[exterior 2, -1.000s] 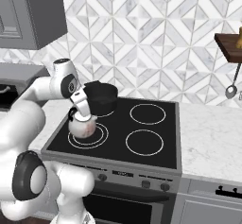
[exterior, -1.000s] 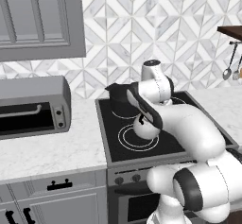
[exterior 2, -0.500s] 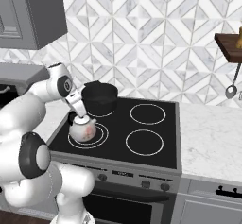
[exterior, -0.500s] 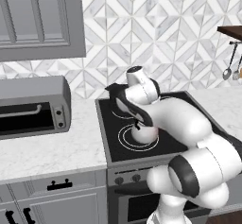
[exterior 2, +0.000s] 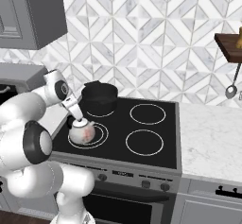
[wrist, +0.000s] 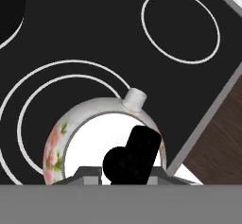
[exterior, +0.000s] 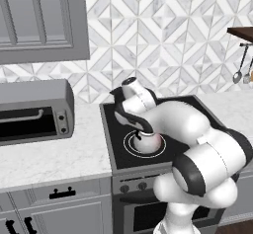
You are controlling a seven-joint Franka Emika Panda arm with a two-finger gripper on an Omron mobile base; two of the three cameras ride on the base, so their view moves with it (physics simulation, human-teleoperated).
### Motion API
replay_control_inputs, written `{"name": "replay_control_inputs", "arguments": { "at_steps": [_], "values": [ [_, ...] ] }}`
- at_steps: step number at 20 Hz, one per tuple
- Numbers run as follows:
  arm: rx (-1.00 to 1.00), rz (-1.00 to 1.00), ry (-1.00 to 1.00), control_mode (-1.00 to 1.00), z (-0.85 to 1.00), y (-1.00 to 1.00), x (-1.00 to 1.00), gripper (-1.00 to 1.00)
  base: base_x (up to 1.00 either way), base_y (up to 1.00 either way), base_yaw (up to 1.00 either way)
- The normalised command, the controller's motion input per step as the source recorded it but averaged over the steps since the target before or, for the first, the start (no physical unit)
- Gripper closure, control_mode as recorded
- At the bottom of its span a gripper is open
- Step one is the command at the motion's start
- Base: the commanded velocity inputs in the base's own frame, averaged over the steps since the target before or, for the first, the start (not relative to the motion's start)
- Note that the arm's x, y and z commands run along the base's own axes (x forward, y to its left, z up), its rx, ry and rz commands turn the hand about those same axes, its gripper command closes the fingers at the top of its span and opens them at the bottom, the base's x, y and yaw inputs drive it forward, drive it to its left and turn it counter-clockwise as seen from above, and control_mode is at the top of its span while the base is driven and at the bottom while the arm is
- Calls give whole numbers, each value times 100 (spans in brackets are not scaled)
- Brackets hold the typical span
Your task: Pick the kettle from the counter and place it on a stove burner. Then turn the burner on.
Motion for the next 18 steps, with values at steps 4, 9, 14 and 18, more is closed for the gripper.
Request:
{"name": "replay_control_inputs", "arguments": {
  "at_steps": [4,9,14,18],
  "values": [
    [0,0,0,-100,-9,0,28,100,0,0,0],
    [0,0,0,-100,-1,0,43,100,0,0,0],
    [-1,0,0,-100,-23,0,25,100,0,0,0],
    [0,0,0,-100,-28,0,12,100,0,0,0]
  ]
}}
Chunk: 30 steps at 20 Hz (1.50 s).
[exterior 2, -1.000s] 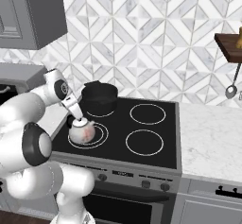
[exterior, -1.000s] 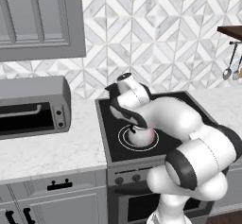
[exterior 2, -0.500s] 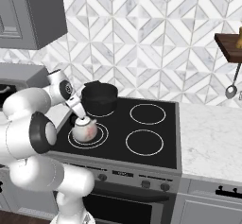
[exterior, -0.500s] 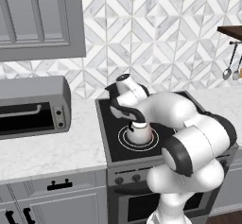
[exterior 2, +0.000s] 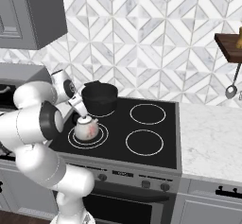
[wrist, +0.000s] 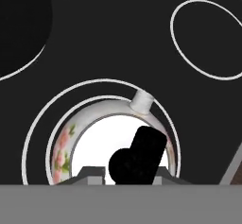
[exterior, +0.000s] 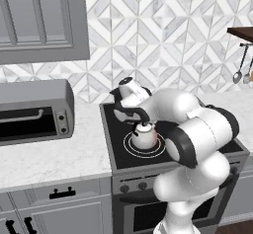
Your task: Pick the kettle from the counter and place it on a stove burner. Then turn the burner on.
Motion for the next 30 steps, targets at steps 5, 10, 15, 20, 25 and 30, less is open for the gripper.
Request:
{"name": "replay_control_inputs", "arguments": {
  "at_steps": [5,10,15,20,25,30],
  "values": [
    [0,0,0,-100,-6,0,1,-100,0,0,0],
    [0,0,0,-100,0,0,0,-100,0,0,0],
    [3,0,-4,-100,20,-1,-13,-100,0,0,0],
    [4,0,-13,-100,53,0,-15,-100,0,0,0],
    [2,0,-17,-100,39,0,-78,-100,0,0,0],
    [0,10,-28,-100,4,7,-100,-100,0,0,0]
  ]
}}
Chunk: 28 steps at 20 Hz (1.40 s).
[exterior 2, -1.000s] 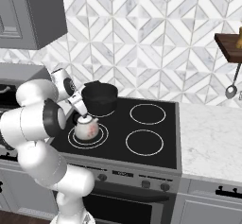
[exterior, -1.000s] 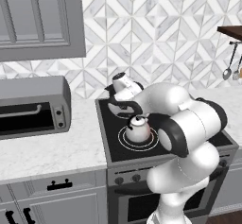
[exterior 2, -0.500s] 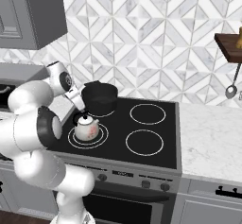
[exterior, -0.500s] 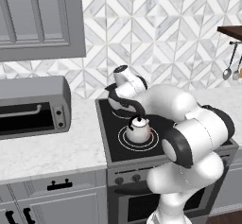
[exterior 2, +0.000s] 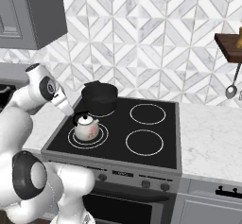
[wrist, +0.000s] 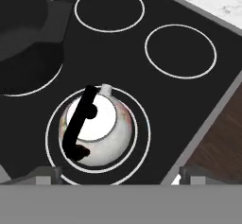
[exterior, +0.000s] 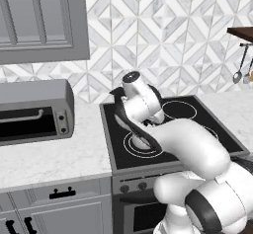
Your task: Pick the kettle from the counter and place it on a stove burner. Then turn the burner on.
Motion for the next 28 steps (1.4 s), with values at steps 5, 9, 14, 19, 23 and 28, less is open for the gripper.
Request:
{"name": "replay_control_inputs", "arguments": {
  "at_steps": [5,9,14,19,23,28],
  "values": [
    [0,3,-5,-100,0,2,-60,-100,0,0,0],
    [-6,8,-10,-100,-20,6,-92,-100,0,0,0],
    [-22,27,-8,-100,-55,85,-94,-100,0,0,0],
    [-22,29,-9,-100,-80,100,-78,-100,0,0,0],
    [-24,29,-13,-100,-100,100,-67,-100,0,0,0],
    [-19,6,-38,-100,-85,44,-13,-100,0,0,0]
  ]
}}
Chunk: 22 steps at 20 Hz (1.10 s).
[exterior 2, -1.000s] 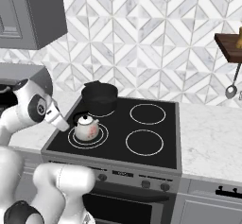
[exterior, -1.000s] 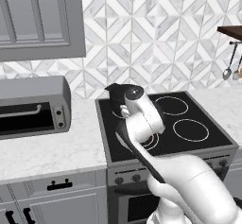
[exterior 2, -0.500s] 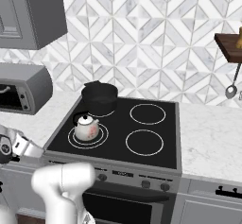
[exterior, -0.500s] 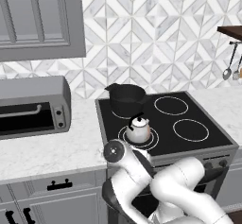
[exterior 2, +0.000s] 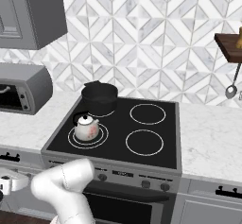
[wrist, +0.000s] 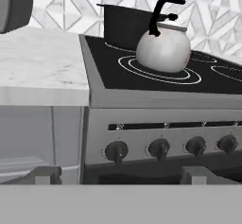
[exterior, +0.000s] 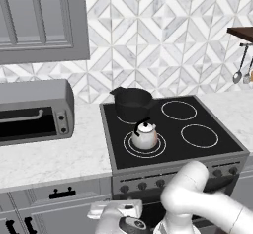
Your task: Pick the kettle from the counter and place it on a stove burner. Then turn the burner on.
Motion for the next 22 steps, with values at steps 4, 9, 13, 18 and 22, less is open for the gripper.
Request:
{"name": "replay_control_inputs", "arguments": {
  "at_steps": [4,9,13,18,22],
  "values": [
    [-3,-3,-52,-100,-55,-1,0,-100,0,0,0],
    [-3,-5,-39,-100,-25,-1,5,-100,0,0,0],
    [0,-2,-16,-100,-12,0,26,-100,0,0,0],
    [0,-1,-4,-100,-4,0,42,-100,0,0,0],
    [0,0,0,-100,0,-13,21,-100,0,0,0]
  ]
}}
